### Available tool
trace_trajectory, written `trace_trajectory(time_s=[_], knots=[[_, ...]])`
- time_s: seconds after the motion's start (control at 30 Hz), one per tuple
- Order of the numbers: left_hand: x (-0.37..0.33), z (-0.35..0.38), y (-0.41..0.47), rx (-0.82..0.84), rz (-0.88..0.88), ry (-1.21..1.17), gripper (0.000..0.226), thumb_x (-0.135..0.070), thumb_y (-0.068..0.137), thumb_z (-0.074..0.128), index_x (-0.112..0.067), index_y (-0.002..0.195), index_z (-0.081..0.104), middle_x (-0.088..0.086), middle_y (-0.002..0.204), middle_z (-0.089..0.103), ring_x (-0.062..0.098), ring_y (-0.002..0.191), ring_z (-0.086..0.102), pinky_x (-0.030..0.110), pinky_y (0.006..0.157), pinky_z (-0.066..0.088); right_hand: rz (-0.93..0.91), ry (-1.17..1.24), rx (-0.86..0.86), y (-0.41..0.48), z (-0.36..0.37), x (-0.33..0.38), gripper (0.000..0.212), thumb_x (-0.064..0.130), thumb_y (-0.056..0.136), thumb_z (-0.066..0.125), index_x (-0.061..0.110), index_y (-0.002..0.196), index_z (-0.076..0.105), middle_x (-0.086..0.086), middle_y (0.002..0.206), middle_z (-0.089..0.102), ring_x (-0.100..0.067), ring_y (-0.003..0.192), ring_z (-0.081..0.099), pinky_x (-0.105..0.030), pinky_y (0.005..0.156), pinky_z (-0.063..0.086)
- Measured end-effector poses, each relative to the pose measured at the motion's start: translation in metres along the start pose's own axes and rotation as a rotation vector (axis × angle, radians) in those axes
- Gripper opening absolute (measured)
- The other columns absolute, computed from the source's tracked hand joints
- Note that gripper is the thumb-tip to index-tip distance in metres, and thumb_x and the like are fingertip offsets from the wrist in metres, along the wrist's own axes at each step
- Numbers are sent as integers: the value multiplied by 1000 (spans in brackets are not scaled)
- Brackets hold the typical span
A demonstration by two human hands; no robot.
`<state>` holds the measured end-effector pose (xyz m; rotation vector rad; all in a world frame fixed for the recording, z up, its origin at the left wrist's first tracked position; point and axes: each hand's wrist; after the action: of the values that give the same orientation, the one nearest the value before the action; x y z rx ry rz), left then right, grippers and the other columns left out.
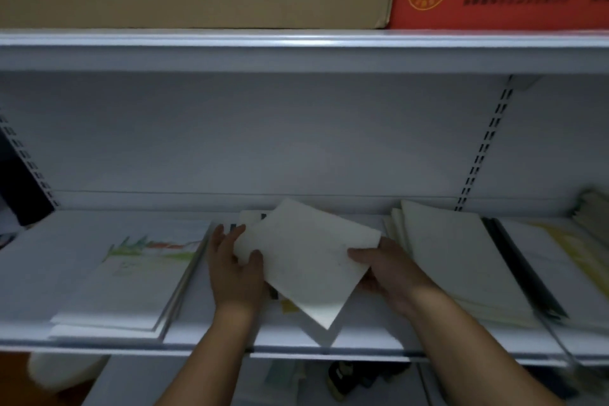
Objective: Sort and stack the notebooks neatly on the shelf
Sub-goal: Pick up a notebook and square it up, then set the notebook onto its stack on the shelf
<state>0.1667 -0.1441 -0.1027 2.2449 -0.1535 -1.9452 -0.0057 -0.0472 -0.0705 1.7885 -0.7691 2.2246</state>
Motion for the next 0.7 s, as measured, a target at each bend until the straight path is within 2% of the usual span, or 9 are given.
trace_trajectory(time_s=[0.07,0.13,0.2,0.23,0.33,0.43,0.57,0.63,0.7], knots=[[-9,10,-11,16,-86,-139,39,3,82,61,-11,119,55,5,142,38,20,119,47,37,102,42,-41,163,-79,-14,-12,2,17,-2,88,54,12,91,62,-8,83,67,-21,72,63,-25,47,55],[-25,31,-26,137,-218,-298,31,5,86,56,-14,110,55,11,118,59,22,95,58,37,85,52,-108,241,-143,-28,-27,4,19,-3,86,57,14,92,62,-8,87,68,-23,77,64,-25,47,54],[-40,54,-41,289,-349,-384,28,4,87,56,-16,105,58,12,92,65,22,76,62,28,62,57,-168,231,-169,-42,-45,7,24,-3,84,60,16,98,61,-7,94,69,-24,84,66,-27,52,55],[-45,66,-46,334,-362,-385,28,5,86,56,-17,103,59,9,86,65,20,73,62,26,58,56,-180,173,-185,-48,-56,10,27,-3,83,62,17,101,60,-7,96,68,-25,85,66,-28,54,55],[-57,104,-56,424,-317,-360,28,7,84,58,-16,97,62,8,84,64,21,73,61,31,69,54,-212,-156,-305,-61,-99,21,26,4,78,70,16,99,60,-2,89,68,-18,74,66,-20,54,52],[-61,148,-60,540,-173,-191,27,4,84,59,-13,104,63,10,87,62,21,75,59,30,68,47,-216,-465,-434,-62,-145,27,30,18,73,76,21,100,62,11,88,67,-10,83,64,-20,74,52],[-54,184,-61,560,106,309,32,-8,81,59,-16,112,63,9,110,55,19,92,58,16,76,37,-1,-984,-358,-53,-170,30,56,47,77,67,19,123,55,2,124,60,-16,108,59,-27,92,48],[-51,186,-61,589,123,396,31,-16,82,63,-19,113,62,5,112,46,17,97,56,12,78,34,138,-1195,-319,-48,-174,29,77,59,78,59,18,139,37,-3,143,39,-20,126,45,-28,99,42],[-51,176,-55,560,130,422,31,-22,81,66,-20,112,63,3,112,46,19,105,56,16,90,37,147,-1255,-350,-44,-175,29,82,61,76,59,20,141,33,-6,145,31,-22,128,42,-31,101,42]])
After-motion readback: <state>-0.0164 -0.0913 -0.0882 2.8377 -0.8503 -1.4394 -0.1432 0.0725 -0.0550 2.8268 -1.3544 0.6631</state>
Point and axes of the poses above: each hand's wrist, its own y-axis towards the middle knuckle, its own z-axis out of the palm, x = y × z
